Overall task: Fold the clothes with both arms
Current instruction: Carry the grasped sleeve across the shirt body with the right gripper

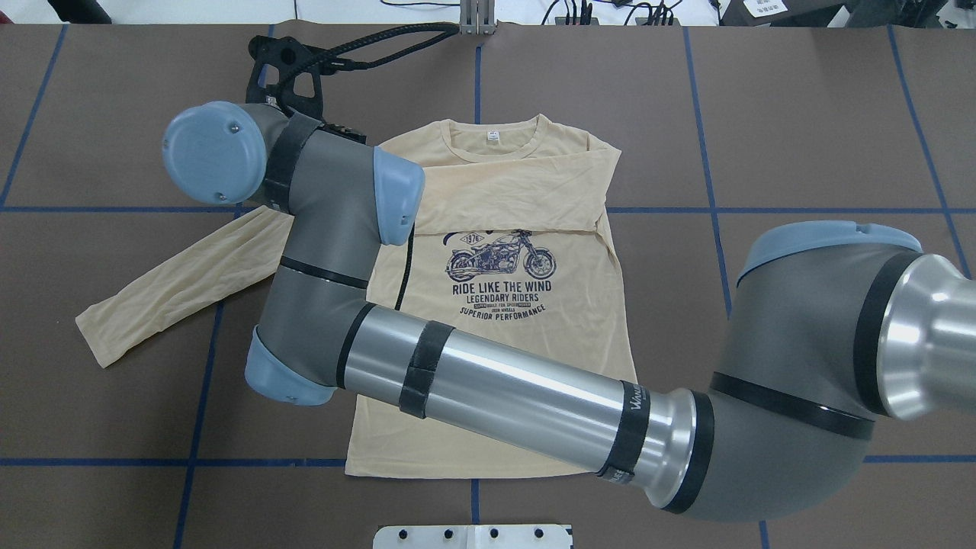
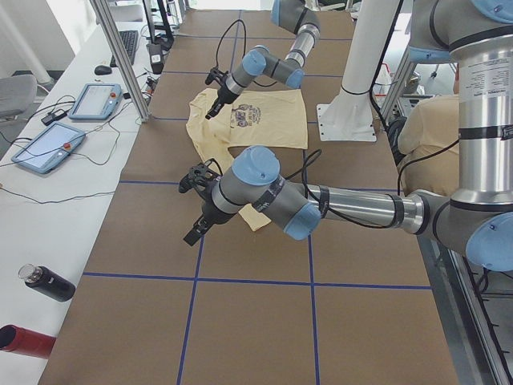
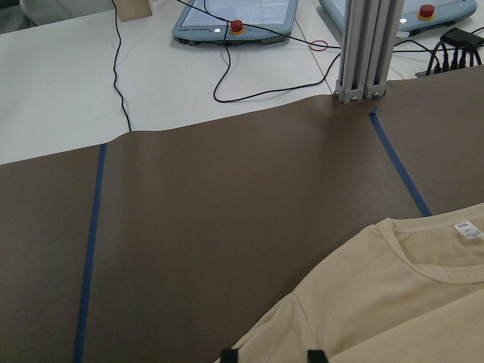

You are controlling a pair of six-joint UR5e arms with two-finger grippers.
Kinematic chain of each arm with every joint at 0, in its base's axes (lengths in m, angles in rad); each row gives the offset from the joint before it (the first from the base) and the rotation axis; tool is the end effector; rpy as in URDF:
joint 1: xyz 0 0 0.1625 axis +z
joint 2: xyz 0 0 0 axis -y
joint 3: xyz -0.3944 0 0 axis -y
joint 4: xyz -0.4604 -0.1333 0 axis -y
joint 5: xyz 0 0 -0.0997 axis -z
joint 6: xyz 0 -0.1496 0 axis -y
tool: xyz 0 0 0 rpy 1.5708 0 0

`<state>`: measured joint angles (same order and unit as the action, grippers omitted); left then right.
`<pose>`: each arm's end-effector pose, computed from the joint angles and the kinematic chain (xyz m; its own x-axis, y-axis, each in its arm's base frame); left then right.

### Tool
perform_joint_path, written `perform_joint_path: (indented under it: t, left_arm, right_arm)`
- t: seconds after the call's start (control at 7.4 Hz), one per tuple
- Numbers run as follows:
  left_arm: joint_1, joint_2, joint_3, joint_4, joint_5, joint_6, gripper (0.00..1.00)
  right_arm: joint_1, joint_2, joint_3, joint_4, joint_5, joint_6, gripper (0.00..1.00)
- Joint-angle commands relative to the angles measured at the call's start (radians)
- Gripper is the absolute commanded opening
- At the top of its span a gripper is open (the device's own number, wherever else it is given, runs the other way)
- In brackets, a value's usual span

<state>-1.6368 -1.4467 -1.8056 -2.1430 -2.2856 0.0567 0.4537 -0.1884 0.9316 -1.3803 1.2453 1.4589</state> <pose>-0.0719 -0.5539 0.5277 0.7825 0.4062 -0.4719 0.0068 0.7522 0.6589 -0.7293 -0.5571 -0.0710 0.6035 0.1766 0.7776 -0.5826 0.7635 0.2788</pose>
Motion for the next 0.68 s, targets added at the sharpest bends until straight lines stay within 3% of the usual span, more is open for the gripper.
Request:
perform_joint_path:
  t: [0.0,0.27,0.54]
  left_arm:
    - [0.000,0.002,0.000,0.000,0.000,0.000,1.00]
    - [0.005,-0.001,-0.009,-0.014,-0.003,0.002,1.00]
    - [0.093,0.002,-0.001,-0.101,-0.139,-0.003,1.00]
  right_arm:
    - [0.041,0.053,-0.027,-0.011,0.106,0.028,0.94]
    - [0.156,0.044,-0.007,-0.080,0.323,-0.053,0.98]
    - [0.230,-0.113,0.230,-0.172,0.454,-0.179,0.99]
